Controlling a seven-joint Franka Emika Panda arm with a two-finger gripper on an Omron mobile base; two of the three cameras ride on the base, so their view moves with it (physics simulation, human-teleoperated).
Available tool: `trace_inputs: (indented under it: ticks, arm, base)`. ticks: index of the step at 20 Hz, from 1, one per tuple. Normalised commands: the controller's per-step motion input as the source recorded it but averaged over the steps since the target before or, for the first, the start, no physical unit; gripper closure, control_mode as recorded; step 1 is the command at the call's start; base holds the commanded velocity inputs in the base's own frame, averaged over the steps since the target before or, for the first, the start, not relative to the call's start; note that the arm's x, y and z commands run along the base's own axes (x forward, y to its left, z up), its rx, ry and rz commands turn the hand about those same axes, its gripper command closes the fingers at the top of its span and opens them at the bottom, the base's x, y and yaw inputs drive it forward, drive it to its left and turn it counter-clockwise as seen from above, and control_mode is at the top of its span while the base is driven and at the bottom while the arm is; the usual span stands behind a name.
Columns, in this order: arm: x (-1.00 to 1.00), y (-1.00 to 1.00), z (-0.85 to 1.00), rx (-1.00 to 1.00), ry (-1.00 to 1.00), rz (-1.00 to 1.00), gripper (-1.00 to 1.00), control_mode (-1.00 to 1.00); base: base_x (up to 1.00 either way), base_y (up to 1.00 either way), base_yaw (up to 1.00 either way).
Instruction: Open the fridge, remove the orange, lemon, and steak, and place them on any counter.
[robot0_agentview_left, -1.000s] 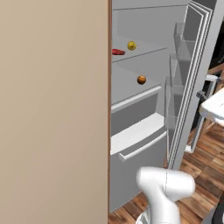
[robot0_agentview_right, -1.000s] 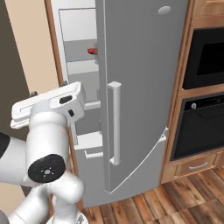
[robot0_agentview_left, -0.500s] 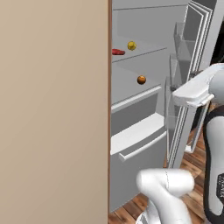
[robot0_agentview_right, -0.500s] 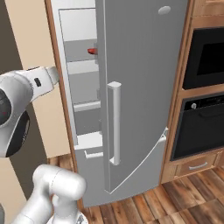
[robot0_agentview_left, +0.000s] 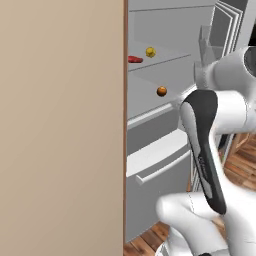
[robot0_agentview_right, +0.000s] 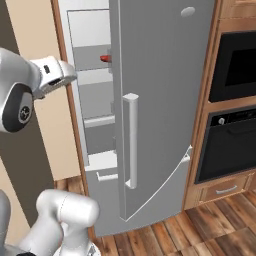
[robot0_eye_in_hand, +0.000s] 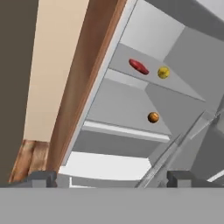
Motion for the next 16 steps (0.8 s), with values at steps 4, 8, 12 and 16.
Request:
trace_inputs:
  ticks: [4, 8, 12, 16]
  arm:
    - [0.72, 0.02, -0.37, -0.37, 0.13, -0.31, -1.00, -1.00]
    - [0.80, -0.09, -0.31, -0.33, 0.21, -0.30, -1.00, -1.00]
    - [0.82, -0.38, -0.31, -0.23, 0.29, -0.24, -1.00, -1.00]
    - [0.79, -0.48, -0.38, -0.13, 0.12, -0.07, -1.00, -1.00]
  base:
    - [0.00, 0.00, 0.00]
    - [0.00, 0.00, 0.00]
    - [0.00, 0.00, 0.00]
    - [0.00, 0.00, 0.00]
